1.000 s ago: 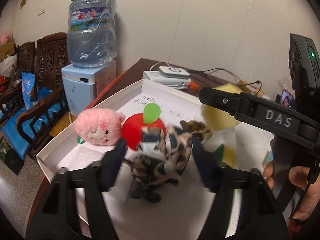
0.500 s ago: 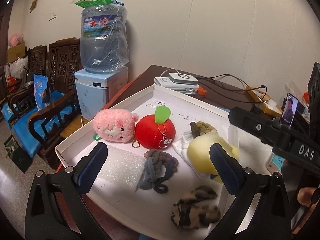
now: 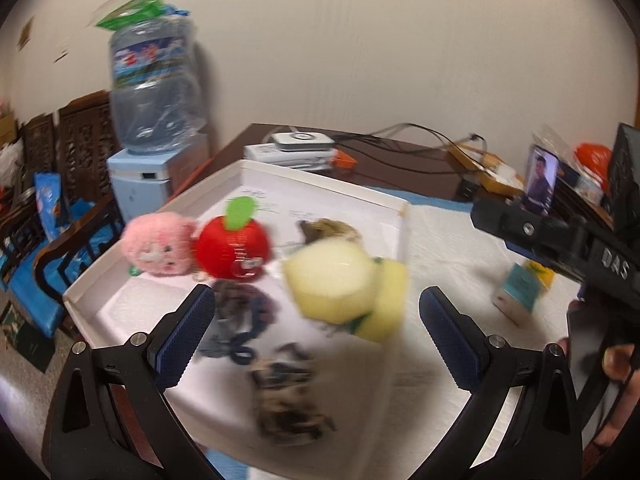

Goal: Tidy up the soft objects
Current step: 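Move both grippers back to the pad toward the tissue packs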

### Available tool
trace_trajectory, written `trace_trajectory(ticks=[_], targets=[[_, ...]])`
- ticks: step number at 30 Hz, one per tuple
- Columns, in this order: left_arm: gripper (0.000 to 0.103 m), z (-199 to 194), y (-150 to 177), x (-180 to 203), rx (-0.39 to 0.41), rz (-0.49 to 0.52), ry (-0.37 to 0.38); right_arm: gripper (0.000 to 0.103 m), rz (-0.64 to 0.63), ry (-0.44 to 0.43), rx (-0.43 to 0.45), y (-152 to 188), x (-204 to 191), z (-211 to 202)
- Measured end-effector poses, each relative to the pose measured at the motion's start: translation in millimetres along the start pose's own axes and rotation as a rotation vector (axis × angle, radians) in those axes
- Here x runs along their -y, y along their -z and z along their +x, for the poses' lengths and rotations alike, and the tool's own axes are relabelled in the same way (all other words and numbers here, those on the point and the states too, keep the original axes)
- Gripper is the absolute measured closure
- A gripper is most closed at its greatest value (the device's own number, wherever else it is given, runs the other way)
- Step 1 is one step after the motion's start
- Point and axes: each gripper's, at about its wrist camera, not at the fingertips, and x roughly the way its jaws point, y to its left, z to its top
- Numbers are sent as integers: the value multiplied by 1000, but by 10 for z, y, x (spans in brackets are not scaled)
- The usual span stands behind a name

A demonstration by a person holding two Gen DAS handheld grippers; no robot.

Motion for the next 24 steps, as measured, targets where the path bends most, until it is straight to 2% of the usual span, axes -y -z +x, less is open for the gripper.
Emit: trace_trajectory(ticks=[3,8,15,19,24], targets=[[0,38,15,332,-10,77,45,0,47,47,15,-1,290,-141],[0,100,72,725,-26,143,100,0,104,117,62,7,689,-424],[0,194,151,1019,-55,206,130,0,76,233,65,9,1109,-730],[0,289,227,1142,-90,250,157,0,39,316,-3,33,1384,-802],[0,434,305,1269,-173,284,208,0,27,366,-154,161,1717,-744]])
